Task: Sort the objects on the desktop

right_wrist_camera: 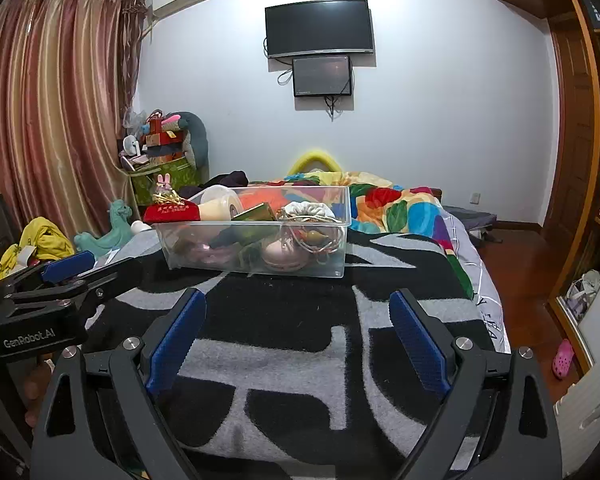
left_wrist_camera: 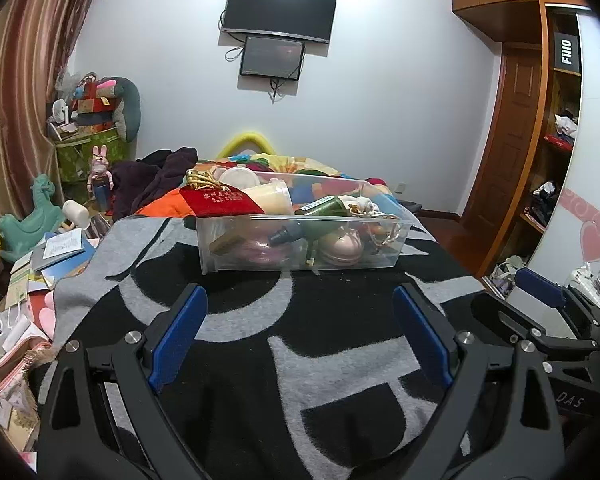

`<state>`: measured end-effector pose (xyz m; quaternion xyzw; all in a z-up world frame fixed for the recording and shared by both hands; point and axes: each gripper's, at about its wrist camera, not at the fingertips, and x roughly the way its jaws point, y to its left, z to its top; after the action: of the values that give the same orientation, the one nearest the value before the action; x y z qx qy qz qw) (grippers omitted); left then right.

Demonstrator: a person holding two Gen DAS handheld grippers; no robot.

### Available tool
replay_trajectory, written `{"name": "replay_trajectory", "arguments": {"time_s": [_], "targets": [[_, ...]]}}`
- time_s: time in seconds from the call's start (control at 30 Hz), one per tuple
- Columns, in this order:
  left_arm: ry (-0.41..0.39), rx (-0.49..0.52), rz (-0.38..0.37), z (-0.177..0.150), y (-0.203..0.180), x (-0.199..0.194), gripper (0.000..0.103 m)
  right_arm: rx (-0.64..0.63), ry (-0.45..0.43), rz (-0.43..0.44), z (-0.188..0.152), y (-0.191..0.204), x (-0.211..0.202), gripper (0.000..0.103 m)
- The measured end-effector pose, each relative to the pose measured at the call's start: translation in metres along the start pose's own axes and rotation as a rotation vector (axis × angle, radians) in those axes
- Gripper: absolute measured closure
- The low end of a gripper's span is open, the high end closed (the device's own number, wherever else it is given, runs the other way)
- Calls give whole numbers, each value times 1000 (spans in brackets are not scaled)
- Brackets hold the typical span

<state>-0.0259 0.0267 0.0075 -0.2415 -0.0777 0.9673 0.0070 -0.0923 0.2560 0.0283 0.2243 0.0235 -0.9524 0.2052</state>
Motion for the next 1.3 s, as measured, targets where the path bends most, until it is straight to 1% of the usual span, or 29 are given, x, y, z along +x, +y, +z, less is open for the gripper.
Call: {"name": "replay_trajectory", "arguments": {"time_s": [0.07, 0.4, 0.43, 0.57, 0.73, 1.17, 1.3], "targets": [[2, -5, -9, 0, 1, 0, 8, 4, 4, 4, -1, -1, 1, 11], [1, 14, 11, -1, -4, 1, 8, 6, 8, 10, -2, -1, 1, 11], [10, 18, 14, -1, -4, 3, 8, 6, 8, 10, -2, -1, 1, 11], [30, 10, -16, -2, -3, 5, 8, 3, 10, 9, -2, 0, 1, 11], [49, 17, -22, -2, -5, 8, 8, -1, 0, 17, -1, 2, -2, 11], [29, 28, -8, -4, -10, 6, 8, 3, -1, 19, -1, 2, -4, 11], [0, 45, -8, -3, -12, 2, 8, 3, -1, 19, -1, 2, -4, 10]]}}
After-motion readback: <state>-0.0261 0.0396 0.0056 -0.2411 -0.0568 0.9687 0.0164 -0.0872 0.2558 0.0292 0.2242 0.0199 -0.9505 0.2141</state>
